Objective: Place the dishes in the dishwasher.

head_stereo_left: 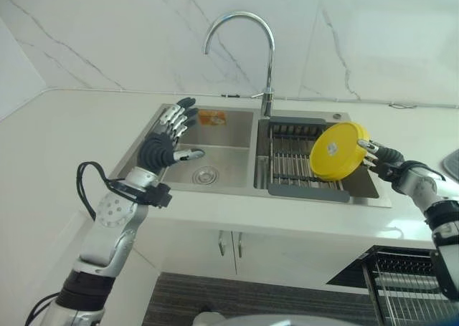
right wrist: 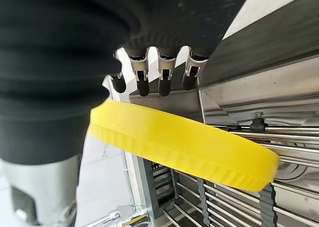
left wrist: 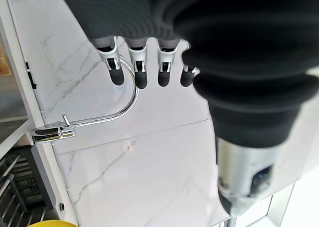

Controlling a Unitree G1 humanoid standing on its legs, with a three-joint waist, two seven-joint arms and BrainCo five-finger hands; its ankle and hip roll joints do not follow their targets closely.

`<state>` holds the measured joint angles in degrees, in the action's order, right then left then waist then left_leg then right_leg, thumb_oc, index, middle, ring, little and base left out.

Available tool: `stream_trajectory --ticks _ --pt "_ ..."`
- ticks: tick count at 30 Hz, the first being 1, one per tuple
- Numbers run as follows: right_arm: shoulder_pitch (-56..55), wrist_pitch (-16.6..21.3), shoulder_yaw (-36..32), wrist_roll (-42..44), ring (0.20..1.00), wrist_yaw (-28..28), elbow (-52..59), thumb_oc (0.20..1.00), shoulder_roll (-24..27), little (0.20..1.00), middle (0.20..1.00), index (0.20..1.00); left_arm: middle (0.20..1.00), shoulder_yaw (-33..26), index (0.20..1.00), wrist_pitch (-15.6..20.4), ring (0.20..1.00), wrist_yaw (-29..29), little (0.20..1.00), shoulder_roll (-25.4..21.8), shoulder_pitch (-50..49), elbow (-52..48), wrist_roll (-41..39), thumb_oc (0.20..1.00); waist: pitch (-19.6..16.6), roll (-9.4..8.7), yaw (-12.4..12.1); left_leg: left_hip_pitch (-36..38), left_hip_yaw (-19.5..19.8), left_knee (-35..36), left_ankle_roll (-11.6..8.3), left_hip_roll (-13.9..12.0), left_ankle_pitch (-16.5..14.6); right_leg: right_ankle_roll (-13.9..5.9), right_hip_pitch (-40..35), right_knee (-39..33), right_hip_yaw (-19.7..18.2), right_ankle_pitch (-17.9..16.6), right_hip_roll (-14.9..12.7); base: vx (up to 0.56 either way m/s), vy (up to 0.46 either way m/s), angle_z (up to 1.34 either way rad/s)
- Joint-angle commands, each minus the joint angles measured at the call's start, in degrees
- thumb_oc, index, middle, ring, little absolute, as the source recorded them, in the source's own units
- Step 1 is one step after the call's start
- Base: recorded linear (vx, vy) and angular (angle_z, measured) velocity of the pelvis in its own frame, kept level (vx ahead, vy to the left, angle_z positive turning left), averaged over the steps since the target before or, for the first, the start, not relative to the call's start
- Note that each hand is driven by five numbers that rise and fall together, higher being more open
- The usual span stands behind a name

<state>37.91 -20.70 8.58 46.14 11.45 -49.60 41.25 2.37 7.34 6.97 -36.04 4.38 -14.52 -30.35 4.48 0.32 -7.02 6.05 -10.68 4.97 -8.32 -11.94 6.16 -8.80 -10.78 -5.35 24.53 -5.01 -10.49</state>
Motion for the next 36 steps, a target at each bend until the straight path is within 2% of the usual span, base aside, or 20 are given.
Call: stream_trajectory --ticks 1,36 --pt "8.51 2.15 3.21 -0.36 1.0 0.8 -1.89 1.0 3.94 1.0 1.0 1.0 1.0 2.69 1.0 1.94 1.0 -0.93 1.0 -3.05 5.46 -0.36 -0.81 1.0 0.64 -0.89 -1.7 3.04 -1.07 0.03 -0.19 0.69 -5.38 0.48 -1.56 0.35 2.61 5.77 -0.91 0.0 0.0 0.0" --pt "13.1 0.22 6.29 -4.75 1.0 3.18 -8.91 1.0 3.77 1.0 1.0 1.0 1.0 3.83 1.0 0.48 1.0 -0.77 1.0 -3.1 6.67 0.26 -0.63 1.0 0.62 -1.06 -2.96 3.08 -0.29 0.03 -0.31 0.76 -5.09 0.56 -2.16 0.35 3.39 5.9 -0.98 0.0 0.002 0.01"
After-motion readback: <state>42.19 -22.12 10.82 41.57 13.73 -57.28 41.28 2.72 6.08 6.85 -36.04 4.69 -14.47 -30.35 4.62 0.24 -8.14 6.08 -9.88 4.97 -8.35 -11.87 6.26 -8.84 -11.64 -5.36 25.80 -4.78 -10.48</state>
